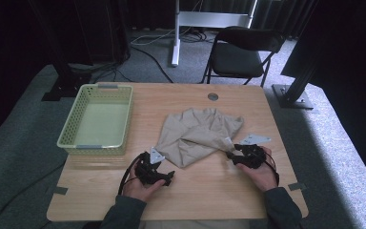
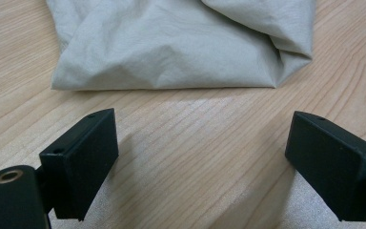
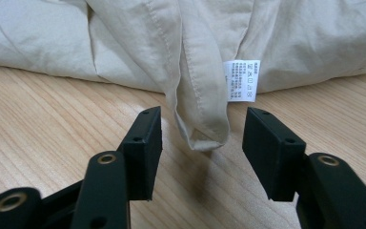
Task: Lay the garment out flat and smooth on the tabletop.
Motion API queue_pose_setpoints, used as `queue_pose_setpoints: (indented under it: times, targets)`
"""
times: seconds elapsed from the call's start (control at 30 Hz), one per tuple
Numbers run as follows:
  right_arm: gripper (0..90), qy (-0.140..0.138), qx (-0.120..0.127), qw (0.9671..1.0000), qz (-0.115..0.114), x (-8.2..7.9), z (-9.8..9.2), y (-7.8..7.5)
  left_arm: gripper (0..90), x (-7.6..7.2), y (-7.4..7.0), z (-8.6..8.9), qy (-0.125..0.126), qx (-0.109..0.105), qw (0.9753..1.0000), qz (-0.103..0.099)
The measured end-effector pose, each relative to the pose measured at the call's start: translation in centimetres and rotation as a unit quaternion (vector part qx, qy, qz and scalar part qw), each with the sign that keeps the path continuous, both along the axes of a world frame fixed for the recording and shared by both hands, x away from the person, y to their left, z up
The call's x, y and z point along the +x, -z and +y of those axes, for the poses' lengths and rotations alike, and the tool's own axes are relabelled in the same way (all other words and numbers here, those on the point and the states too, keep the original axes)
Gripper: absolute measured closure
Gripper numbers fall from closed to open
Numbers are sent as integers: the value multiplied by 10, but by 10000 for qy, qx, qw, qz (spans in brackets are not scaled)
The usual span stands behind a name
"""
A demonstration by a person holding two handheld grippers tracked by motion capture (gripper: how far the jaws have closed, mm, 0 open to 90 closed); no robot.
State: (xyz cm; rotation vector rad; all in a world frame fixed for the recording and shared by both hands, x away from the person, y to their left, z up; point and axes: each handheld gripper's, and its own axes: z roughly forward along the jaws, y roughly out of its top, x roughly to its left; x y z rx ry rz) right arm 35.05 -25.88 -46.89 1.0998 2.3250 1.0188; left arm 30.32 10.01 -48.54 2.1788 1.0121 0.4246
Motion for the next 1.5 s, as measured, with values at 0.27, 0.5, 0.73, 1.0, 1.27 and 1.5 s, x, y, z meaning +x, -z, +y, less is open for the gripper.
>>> queue_pose_setpoints:
  times: [0.27,0.5,0.73,1.0,1.27,1.5]
  targets:
    - [594,-68,32,9999,80,3,1,2,110,0,0,0,0,1,10000,-2]
    - [734,-141,14,9999,11,3,3,1,110,0,0,0,1,1,10000,-2]
    - [820,-143,-96,9999,6,2,7,2,110,0,0,0,2,2,10000,-3]
    - [863,-122,-32,9999,-88,-2,7,-3,110,0,0,0,2,1,10000,-3]
    - [862,-180,-23,9998,-116,-4,9,-6,110,0,0,0,2,2,10000,-3]
    - [860,-163,14,9998,-122,-8,9,-8,110,0,0,0,2,2,10000,-3]
